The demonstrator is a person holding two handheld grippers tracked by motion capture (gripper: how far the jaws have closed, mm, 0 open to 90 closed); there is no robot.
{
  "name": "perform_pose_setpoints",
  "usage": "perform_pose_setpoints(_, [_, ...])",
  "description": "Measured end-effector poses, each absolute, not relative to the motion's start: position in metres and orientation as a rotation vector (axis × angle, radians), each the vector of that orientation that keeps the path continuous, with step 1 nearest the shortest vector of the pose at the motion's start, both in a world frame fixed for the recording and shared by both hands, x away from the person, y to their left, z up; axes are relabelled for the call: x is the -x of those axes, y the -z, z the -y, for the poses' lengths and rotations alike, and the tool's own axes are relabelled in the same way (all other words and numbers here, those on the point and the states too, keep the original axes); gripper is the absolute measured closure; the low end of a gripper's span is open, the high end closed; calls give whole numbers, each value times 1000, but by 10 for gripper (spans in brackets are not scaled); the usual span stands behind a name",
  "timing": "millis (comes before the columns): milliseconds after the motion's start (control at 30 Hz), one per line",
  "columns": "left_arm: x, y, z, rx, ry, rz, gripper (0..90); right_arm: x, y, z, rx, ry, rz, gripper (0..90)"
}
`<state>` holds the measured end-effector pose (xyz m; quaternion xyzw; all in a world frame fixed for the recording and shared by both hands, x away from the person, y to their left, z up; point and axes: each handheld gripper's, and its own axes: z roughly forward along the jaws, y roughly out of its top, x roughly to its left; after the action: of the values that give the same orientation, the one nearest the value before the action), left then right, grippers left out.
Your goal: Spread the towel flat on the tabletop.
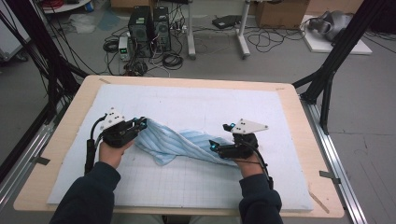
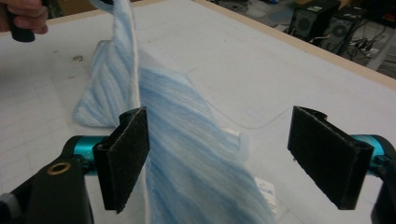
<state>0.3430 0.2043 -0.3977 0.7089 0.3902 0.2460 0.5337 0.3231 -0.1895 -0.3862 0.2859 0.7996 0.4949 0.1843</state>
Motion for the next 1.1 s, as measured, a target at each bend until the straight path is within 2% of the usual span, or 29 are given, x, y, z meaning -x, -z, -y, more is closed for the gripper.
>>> perform_pose_setpoints(133, [-351, 403, -207, -1670, -546, -1024, 632, -329, 386, 174, -742, -1401, -2332, 297])
perform_pose_setpoints(200, [-350, 403, -208, -1665, -571, -1032, 521, -330, 385, 163, -687, -1407, -2374, 327])
perform_pose_setpoints(367, [-344, 400, -215, -1639, -602, -1022, 383, -338, 389, 130, -583, -1349, -2480, 371])
perform_pose_setpoints(533, [-339, 401, -225, -1633, -602, -1034, 366, -352, 391, 98, -494, -1306, -2559, 432])
perform_pose_setpoints(667, [-336, 401, -229, -1634, -603, -1032, 367, -367, 395, 74, -493, -1214, -2595, 425])
perform_pose_setpoints(900, [-329, 400, -237, -1628, -614, -1018, 370, -395, 405, 58, -623, -1091, -2626, 436])
perform_pose_setpoints(1000, [-326, 403, -242, -1627, -611, -1027, 373, -399, 407, 53, -636, -1066, -2664, 528])
perform_pose_setpoints(1100, [-325, 407, -247, -1621, -605, -1043, 375, -398, 406, 52, -622, -1093, -2664, 683])
